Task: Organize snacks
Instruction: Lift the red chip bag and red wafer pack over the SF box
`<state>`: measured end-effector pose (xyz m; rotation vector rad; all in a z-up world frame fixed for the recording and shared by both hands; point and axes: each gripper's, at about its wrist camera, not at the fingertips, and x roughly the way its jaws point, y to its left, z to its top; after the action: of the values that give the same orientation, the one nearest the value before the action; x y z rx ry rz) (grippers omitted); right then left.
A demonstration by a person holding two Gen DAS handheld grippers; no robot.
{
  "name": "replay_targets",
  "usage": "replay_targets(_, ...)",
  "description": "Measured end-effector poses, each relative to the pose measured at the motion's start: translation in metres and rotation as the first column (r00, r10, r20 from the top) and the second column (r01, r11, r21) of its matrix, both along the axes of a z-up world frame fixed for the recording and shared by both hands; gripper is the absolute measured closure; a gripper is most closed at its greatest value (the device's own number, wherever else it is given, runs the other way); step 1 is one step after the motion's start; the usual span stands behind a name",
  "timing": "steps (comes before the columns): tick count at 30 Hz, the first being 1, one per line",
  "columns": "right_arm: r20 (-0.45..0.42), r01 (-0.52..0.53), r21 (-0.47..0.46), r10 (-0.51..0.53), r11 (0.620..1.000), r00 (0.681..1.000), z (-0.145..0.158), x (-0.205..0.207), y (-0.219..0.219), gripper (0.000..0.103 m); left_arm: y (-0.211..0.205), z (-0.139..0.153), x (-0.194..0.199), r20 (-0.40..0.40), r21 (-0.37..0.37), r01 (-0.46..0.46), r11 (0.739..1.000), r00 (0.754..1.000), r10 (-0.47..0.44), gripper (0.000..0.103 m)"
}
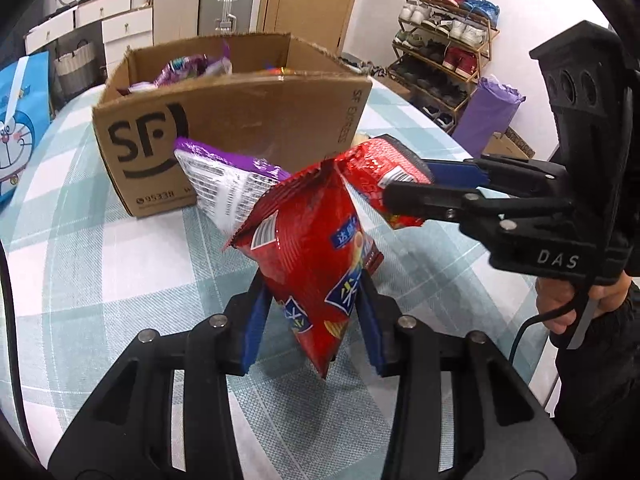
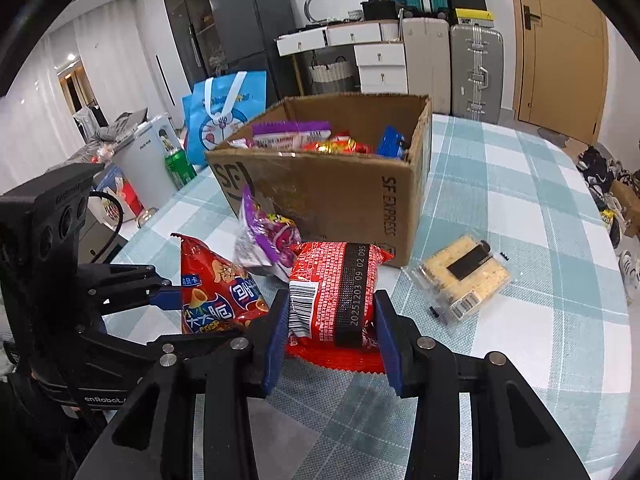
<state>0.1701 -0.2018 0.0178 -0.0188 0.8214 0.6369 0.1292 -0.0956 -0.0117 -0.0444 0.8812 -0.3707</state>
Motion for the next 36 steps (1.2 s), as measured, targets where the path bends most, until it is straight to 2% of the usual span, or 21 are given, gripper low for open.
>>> replay_targets(18,0.123,0.049,0.129,-0.065,0.99,0.99,0.045,-0.017,-0.024,0.062,0.037,0.063,-0.032,0.117,-0.057,-0.073,0.996,0.99,0.079,0.065)
replay_targets(25,0.14,0.087,0.179,-0.113,0.98,0.984,0.055,-0.019,-0.031,0.062,0.061,0.093,-0.044,0.158,-0.079,-0.112,0.991,0.98,0.124,0.065)
replay_targets(29,0.144,0.102,0.209,-0.134,0.973,0.98,0.06,-0.019,-0.032,0.062,0.072,0.109,-0.034,0.173,-0.09,-0.131,0.987,0.974,0.145,0.065)
replay_targets(36,0.151,0.109,0.252,-0.151,0.962,0.977,0.066,-0.011,-0.026,0.062,0.084,0.143,-0.01,0.207,-0.059,-0.177,0.982,0.961,0.185,0.065)
